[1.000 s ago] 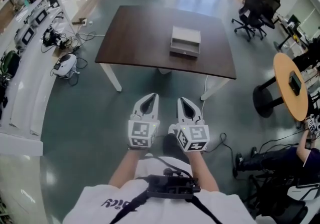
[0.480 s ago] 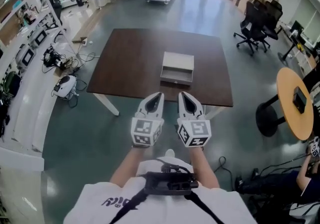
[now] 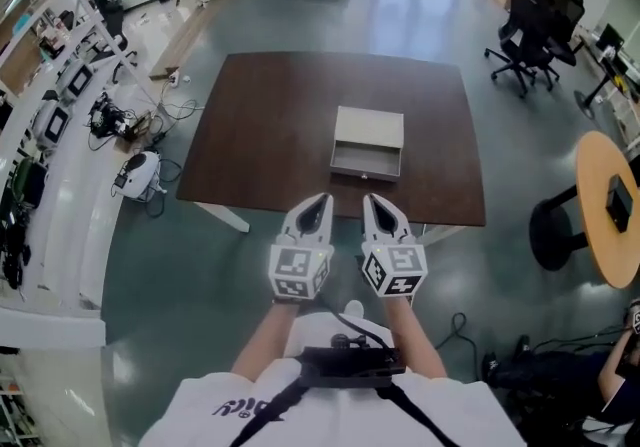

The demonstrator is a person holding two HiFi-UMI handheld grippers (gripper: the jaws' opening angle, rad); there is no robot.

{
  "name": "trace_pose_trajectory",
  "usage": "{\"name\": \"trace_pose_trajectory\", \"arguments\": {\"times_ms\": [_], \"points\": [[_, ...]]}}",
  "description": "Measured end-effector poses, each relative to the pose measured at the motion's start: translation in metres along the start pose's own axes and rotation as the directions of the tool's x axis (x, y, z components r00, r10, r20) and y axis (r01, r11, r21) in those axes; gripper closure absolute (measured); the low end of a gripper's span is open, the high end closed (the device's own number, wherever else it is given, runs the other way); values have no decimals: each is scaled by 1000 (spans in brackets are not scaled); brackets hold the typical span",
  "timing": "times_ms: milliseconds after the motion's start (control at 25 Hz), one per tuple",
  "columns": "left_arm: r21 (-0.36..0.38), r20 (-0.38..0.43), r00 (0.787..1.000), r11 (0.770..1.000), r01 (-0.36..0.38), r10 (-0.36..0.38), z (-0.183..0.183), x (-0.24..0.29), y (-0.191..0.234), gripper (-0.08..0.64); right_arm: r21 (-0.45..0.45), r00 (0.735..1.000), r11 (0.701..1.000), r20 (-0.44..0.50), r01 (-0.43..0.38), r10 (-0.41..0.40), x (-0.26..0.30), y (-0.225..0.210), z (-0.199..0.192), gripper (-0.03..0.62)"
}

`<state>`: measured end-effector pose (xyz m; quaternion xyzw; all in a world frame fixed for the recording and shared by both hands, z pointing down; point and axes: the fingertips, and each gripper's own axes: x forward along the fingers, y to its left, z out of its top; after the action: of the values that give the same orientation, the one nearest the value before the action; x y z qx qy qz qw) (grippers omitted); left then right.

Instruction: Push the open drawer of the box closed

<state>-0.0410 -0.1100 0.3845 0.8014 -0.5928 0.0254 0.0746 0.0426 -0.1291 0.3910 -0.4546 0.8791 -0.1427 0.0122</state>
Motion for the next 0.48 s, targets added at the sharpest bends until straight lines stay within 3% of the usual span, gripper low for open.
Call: {"name": "trace_pose_trajectory", "arguments": {"times_ms": [160,320,480], "points": [[-18,-8,1000,1000,21,-22,-1,40,58,549,11,998,998,-30,63,-63,57,-11,-6,603],[-13,38,997,998,61,-60,29,76,112,549,-34,997,996,-15,82,-82,112,4,14,603],[48,52,985,985,163,-166,37,114,139,548,-4,985,985,-2,171,-171,145,-1,1,603]]}}
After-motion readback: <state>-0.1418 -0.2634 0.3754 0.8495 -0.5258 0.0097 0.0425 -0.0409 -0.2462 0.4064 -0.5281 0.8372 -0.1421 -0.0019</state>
